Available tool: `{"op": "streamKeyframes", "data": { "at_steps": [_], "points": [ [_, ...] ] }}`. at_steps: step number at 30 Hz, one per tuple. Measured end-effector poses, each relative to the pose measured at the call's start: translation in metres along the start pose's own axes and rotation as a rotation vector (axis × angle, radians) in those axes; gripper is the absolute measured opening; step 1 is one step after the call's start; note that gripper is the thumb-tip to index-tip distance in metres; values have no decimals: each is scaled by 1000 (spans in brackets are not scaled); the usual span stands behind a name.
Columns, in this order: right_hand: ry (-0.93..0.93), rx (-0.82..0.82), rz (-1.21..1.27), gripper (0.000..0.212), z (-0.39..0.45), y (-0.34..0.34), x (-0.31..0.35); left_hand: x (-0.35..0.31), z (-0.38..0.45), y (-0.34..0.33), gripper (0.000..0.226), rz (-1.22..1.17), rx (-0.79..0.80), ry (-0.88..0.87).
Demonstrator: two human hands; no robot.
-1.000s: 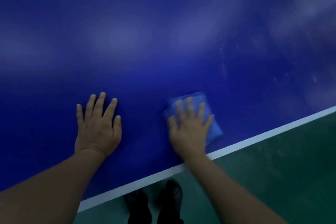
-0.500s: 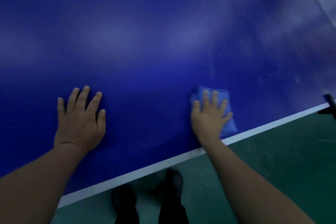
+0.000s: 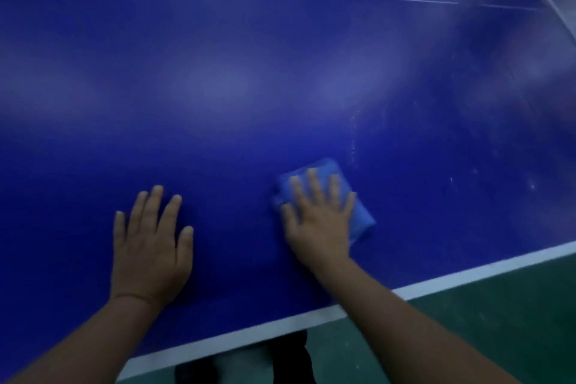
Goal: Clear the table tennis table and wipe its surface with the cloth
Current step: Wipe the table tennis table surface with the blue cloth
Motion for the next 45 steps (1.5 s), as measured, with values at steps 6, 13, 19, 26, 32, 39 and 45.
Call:
{"op": "streamKeyframes", "data": {
  "at_steps": [6,13,19,26,32,39,45],
  "points": [
    [174,26,-6,60,77,8,-15,-82,24,-20,70,-119,-37,71],
    [-597,43,134,59,95,58,-213,-100,31,-35,68,16,35,93],
    [347,70,-70,56,57,15,-61,-101,33,-33,70,62,37,138],
    [-374,109,44,69,96,65,-260,-111,54,-33,73,7,36,199],
    [-35,55,-32,62,79,38,-144,-109,53,-34,67,-12,25,205],
    [490,114,-28,57,148,18,34,-108,54,-35,66,12,-23,227],
    [-150,45,-1,62,237,60,-155,-109,54,-35,64,37,-5,218]
  ]
}}
Point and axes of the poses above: each hand's wrist, its own z-axis towards the middle knuckle, its own y-axis out of the back of the hand, x = y × z, the point moved 5 cm from there along z, towards the middle knuckle, and after that the axes turned 8 degrees about x, right-handed, at the moved point
